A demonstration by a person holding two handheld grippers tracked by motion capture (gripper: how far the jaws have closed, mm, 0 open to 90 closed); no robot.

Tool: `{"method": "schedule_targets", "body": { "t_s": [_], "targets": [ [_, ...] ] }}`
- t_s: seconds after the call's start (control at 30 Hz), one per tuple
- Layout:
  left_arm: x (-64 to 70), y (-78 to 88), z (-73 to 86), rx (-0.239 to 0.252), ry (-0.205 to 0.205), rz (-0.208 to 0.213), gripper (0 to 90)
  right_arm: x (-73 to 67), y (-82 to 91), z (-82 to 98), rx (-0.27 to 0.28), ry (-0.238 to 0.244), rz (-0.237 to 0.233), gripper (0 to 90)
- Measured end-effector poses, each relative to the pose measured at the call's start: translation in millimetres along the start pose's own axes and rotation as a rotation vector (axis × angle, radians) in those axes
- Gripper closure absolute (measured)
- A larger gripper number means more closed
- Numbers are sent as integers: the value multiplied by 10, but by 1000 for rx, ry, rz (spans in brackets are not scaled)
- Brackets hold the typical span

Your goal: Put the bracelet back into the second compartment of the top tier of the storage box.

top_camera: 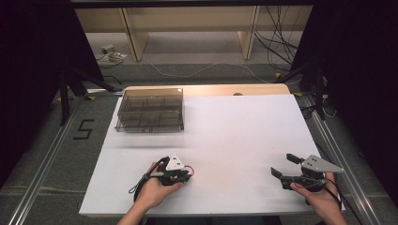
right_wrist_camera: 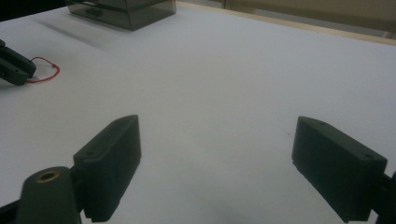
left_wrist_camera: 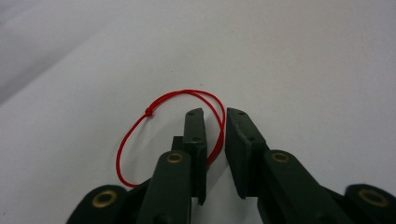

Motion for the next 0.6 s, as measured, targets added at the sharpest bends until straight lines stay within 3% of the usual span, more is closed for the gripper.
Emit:
{"method": "schedule_targets", "body": {
  "t_s": [0.17, 0.6],
  "targets": [
    [2, -1, -1, -3, 19, -3, 879, -2, -2, 0, 0, 0, -1, 166],
    [-1, 10, -10, -1, 45, -27, 899, -15, -20, -3, 1, -8, -4, 166]
  ]
}}
Point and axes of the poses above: each handheld gripper's, and its own axes: y roughly backward along the jaws, z roughly out of its underside, x roughly to its right, the point moved 9 cm from there along -y, roughly forward along the jaws, and after that the axes turned 11 degrees about -y, right-handed, at the moved point
